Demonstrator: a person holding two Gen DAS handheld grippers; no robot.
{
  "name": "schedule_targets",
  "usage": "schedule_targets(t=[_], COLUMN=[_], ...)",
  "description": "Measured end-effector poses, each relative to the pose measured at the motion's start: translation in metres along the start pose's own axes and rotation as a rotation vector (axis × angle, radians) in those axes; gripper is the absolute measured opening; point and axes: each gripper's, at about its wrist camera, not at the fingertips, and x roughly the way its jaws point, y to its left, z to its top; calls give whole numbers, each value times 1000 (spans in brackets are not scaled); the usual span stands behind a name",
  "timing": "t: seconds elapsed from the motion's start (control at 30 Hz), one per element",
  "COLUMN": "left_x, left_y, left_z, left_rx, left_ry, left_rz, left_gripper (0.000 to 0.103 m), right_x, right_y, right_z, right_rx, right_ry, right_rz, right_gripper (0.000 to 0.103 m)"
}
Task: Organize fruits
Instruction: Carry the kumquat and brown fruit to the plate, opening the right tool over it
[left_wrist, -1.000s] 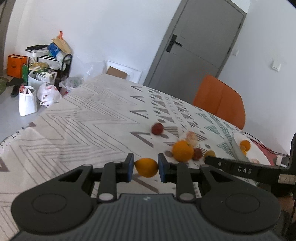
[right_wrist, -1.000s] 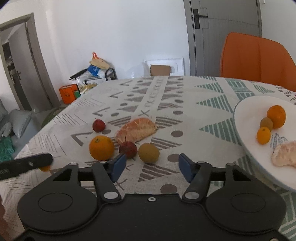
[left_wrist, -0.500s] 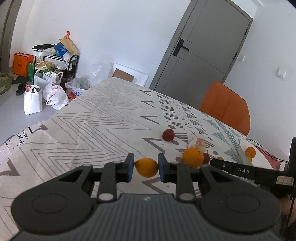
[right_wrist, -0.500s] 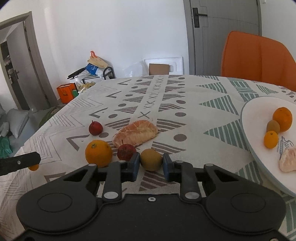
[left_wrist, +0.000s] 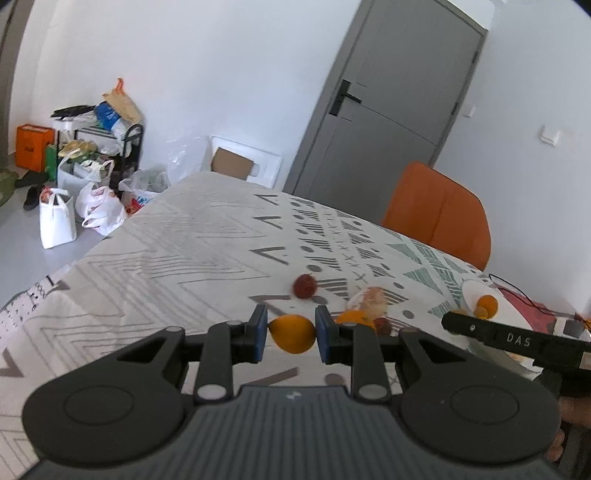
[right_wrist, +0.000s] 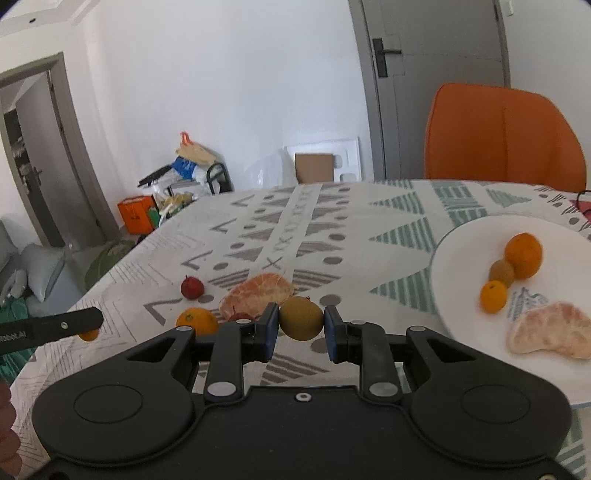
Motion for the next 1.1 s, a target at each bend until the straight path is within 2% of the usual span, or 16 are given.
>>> schedule_targets(t=[0.27,0.63,1.1], left_x=[-2,-3,27], left_y=[-32,-68,-123], left_z=[13,21,27], left_rx=[47,117,216], left_ry=[-24,-35,-5], left_rz=[-32,-72,-116], left_gripper=[26,26,26], right_x=[-25,-53,-65], right_y=[-30,-62,-130], right_z=[4,10,9], right_rx=[71,87,197], right_ry=[-39,-111,-188], right_rz=[21,-38,-110], right_gripper=[24,24,24])
